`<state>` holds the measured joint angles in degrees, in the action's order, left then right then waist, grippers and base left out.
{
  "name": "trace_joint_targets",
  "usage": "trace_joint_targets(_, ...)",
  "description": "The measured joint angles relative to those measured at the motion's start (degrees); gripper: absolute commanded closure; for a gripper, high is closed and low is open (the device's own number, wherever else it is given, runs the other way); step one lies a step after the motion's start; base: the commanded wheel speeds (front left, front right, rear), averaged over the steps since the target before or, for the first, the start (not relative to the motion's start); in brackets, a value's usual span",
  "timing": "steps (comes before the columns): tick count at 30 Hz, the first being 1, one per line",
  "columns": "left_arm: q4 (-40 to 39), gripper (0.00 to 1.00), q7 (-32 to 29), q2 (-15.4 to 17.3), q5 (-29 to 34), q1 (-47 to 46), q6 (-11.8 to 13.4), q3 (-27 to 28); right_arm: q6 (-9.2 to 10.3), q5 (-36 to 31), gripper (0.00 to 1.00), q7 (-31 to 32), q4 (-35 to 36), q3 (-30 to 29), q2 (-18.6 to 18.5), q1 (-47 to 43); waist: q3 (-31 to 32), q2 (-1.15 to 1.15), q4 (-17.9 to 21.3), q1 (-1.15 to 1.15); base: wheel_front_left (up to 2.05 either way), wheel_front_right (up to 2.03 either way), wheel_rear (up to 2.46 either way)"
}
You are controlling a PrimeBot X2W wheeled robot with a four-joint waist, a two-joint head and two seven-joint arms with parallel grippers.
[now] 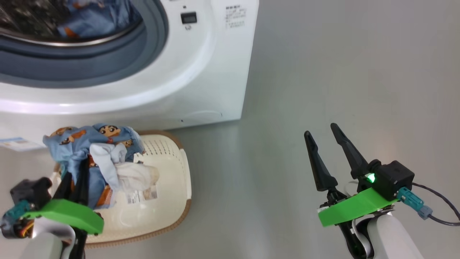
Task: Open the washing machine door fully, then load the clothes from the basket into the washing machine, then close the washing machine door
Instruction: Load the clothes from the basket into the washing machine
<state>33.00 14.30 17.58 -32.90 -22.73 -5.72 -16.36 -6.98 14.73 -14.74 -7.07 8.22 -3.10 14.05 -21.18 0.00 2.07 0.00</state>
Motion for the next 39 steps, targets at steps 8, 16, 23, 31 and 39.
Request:
trace_joint_targets(8,-12.74,1.0,0.0,-3.56,7.54,9.32,0.45,8.79,0.0,-0.03,0.0,0.0,-1.49,0.11,-0.01,-3.02,6.44,0.0,-0.67,0.0,0.0,0.0,0.0)
trace_joint_targets(16,-21.72,1.0,0.0,-6.97,13.8,18.06,0.42,13.9,0.0,-0.03,0.0,0.0,-2.3,0.3,0.0,-5.02,12.27,0.0,-1.21,0.0,0.0,0.0,0.0)
trace_joint_targets(23,-27.33,1.0,0.0,-9.66,16.37,23.82,-0.1,17.26,0.0,-0.04,0.0,0.0,-2.19,0.26,0.02,-6.62,16.43,0.0,-1.41,0.0,0.0,0.0,0.0)
trace_joint_targets(31,-31.15,1.0,0.0,-12.18,19.78,29.76,-0.57,20.33,0.0,-0.59,0.0,0.0,-1.87,0.05,0.07,-9.73,20.42,0.0,-1.33,0.0,0.0,0.0,0.0)
trace_joint_targets(39,-31.21,1.0,0.0,-12.93,20.27,30.7,-1.09,21.29,0.0,-0.64,0.0,0.0,-1.46,-0.3,0.12,-10.88,20.08,0.0,-0.59,0.0,0.0,0.0,0.0)
